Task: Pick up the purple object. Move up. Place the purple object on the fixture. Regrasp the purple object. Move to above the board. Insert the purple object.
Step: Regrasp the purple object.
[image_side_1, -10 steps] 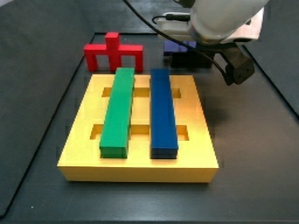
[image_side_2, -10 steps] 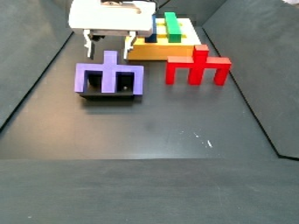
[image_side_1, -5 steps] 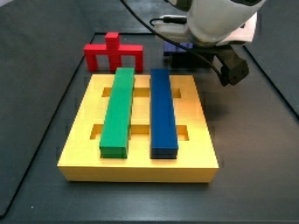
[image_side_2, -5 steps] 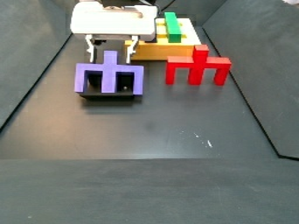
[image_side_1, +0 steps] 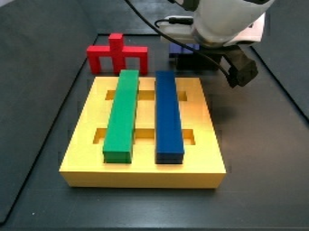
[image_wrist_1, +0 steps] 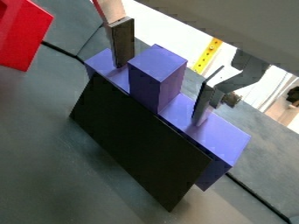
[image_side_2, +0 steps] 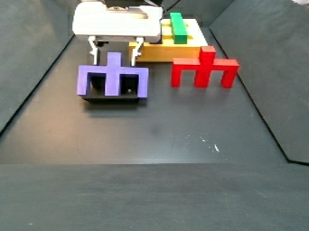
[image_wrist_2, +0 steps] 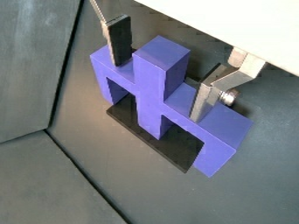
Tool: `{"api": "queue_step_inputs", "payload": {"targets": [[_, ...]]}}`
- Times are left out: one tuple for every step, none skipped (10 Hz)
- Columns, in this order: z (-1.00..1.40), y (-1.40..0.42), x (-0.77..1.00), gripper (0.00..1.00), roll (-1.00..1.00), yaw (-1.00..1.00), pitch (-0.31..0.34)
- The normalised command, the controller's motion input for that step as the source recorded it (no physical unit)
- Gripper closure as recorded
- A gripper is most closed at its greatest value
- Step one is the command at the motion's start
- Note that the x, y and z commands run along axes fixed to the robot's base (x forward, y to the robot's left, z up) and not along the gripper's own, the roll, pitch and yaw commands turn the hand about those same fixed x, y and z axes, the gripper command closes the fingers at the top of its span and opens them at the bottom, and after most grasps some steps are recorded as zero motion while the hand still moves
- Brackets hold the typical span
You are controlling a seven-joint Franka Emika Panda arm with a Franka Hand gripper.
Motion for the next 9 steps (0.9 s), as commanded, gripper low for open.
{"api": "queue_step_inputs", "payload": {"targets": [[0.00,0.00,0.00,0.00,0.00,0.00,-0.017],[0.00,0.00,0.00,0.00,0.00,0.00,0.000],[0.00,0.00,0.00,1.00,0.00,0.00,0.000],[0.00,0.00,0.00,1.00,0.00,0.00,0.000],[0.00,0.00,0.00,1.00,0.00,0.00,0.000],[0.00,0.00,0.00,1.00,0.00,0.00,0.000],[0.00,0.00,0.00,1.00,0.00,0.00,0.000],[0.00,0.00,0.00,1.00,0.00,0.00,0.000],[0.00,0.00,0.00,1.00,0.00,0.00,0.000]]}}
